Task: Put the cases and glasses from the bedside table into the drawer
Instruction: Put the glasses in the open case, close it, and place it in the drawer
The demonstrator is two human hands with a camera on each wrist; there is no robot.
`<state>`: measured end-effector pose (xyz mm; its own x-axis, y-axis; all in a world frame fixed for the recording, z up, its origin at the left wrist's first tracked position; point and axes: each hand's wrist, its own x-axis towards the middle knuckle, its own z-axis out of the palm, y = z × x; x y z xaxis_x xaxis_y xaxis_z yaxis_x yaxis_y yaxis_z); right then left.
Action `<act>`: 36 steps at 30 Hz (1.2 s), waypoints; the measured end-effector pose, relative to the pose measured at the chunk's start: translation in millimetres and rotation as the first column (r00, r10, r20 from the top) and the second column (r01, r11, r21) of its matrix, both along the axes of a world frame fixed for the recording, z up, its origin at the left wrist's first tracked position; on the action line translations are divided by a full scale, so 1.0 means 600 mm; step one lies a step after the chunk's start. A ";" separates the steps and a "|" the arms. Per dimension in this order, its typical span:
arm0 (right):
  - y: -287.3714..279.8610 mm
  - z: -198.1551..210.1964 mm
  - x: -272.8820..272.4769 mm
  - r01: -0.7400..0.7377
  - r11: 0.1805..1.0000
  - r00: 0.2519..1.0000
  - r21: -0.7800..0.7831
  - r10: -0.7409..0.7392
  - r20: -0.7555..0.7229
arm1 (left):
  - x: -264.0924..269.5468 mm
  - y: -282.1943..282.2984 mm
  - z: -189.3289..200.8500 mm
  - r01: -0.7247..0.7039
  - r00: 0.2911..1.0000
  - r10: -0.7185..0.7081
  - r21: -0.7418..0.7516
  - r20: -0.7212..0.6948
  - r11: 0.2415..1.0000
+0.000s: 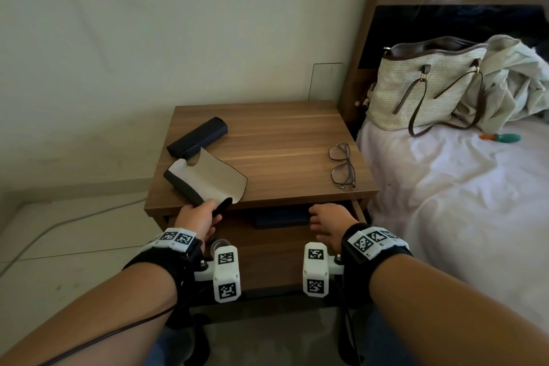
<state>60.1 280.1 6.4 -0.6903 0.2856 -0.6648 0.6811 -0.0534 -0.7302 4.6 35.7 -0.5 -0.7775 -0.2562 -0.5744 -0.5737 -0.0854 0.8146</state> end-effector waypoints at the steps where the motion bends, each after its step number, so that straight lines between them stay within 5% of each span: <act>1: 0.001 0.002 0.002 0.003 1.000 1.000 -0.003 -0.003 -0.009 | 0.002 0.003 0.002 -0.001 1.000 0.001 -0.003 -0.015 1.000; 10: 0.018 0.027 -0.004 0.178 0.979 0.965 0.099 -0.154 -0.213 | 0.013 0.036 0.034 0.025 0.996 -0.024 0.006 -0.081 1.000; 20: 0.074 0.072 -0.053 0.359 0.854 0.893 0.376 -0.196 -0.406 | 0.009 0.110 0.044 0.193 0.969 -0.188 0.020 -0.159 0.981; 36: 0.145 0.030 -0.140 0.336 0.749 0.935 0.571 -0.194 -0.295 | -0.012 0.189 0.030 0.389 0.921 -0.373 0.324 -0.113 0.862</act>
